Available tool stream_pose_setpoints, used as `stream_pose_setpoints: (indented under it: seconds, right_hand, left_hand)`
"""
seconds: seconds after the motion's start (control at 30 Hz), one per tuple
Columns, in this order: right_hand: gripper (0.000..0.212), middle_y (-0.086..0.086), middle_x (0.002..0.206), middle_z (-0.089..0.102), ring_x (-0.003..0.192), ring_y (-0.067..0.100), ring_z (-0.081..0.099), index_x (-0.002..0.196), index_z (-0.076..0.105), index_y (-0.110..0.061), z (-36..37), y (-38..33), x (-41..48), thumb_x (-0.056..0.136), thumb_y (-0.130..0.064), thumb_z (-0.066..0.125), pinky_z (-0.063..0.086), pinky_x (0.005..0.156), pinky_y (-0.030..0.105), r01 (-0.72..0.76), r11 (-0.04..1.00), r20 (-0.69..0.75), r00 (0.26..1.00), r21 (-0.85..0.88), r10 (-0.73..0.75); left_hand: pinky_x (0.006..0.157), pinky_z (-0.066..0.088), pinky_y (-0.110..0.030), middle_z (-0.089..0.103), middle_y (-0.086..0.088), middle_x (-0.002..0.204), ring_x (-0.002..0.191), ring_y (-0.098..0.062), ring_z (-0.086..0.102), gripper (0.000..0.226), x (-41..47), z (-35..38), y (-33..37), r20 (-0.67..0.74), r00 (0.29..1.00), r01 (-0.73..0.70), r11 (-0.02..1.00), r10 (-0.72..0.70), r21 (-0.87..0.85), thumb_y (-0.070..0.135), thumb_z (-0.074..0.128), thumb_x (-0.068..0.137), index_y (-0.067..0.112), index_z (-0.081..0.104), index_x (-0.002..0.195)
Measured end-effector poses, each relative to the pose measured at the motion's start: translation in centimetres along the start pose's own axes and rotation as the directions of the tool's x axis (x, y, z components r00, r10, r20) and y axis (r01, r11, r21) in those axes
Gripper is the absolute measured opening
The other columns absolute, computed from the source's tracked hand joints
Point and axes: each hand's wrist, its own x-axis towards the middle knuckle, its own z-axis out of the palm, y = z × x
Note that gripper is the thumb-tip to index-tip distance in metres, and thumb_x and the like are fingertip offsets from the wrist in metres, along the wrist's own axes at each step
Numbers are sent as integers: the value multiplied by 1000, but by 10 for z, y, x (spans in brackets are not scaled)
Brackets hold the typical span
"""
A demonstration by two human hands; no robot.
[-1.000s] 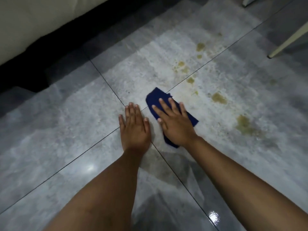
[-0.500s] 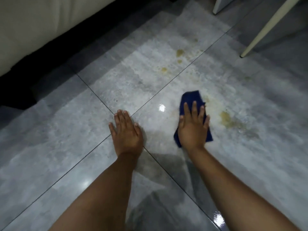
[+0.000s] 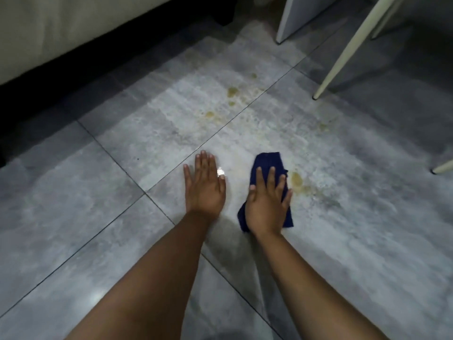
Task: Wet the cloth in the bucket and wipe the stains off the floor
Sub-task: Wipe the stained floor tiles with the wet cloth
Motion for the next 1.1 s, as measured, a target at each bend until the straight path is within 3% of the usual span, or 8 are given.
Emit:
stream_pose_setpoints:
  seconds: [0.13,0.2,0.3,0.57,0.7,0.83,1.0,1.1]
  right_hand:
    - [50,-3,161,5,148,20,-4,152,16,-33,-15,37,57,102,-35,24,-2,118,46,199,978,45,980,-67,-196]
    - [50,0,161,9,148,23,0,152,19,-31,-27,66,80,102,-34,25,2,118,48,-30,999,-53,998,-45,28]
    - [51,3,161,8,148,27,2,153,17,-28,-23,69,50,102,-34,26,2,117,51,-342,939,-189,921,30,341]
    - [51,-2,162,4,148,22,-4,152,15,-31,-16,28,101,102,-37,20,-2,118,48,62,997,-23,998,-44,-63]
    - [50,1,162,7,148,24,0,152,17,-29,-41,81,134,103,-35,22,0,118,49,-205,979,-109,972,20,206]
    - [51,1,162,4,148,25,-2,153,13,-29,-33,81,63,103,-36,22,1,117,50,-437,897,-191,877,66,441]
    - [51,-2,161,2,148,21,-5,153,12,-30,-23,58,57,103,-37,20,-6,118,44,-110,993,-78,991,-39,107]
    - [51,0,162,3,148,22,-3,153,13,-30,-38,100,83,103,-38,20,-1,118,48,-210,977,-108,973,-34,205]
  left_hand:
    - [118,-9,-45,2,-10,161,148,-20,-4,66,16,12,19,30,996,-80,996,79,47,38,2,93,6,5,151]
    - [118,-8,-44,7,-10,161,148,-19,-1,66,15,15,18,-6,997,-81,996,81,37,38,6,94,7,10,152]
    - [119,-6,-43,11,-10,160,148,-19,3,63,15,17,17,-24,997,-77,997,77,6,36,15,96,7,15,152]
    - [119,-3,-43,14,-9,160,148,-19,6,64,15,15,18,-37,996,-78,996,80,42,37,11,95,8,17,152]
    - [119,-4,-43,10,-8,160,148,-17,2,64,16,18,18,-34,995,-88,996,89,31,38,11,96,8,14,152]
    - [119,-3,-44,14,-10,159,148,-19,7,64,15,18,17,-42,995,-86,996,86,16,37,12,96,6,18,151]
    - [116,9,-52,27,-17,154,144,-28,23,62,16,17,16,-61,993,-98,995,99,17,33,21,94,0,30,146]
    - [116,-1,-50,17,-18,158,147,-27,14,66,27,12,17,-54,992,-108,990,113,85,34,16,92,0,20,149]
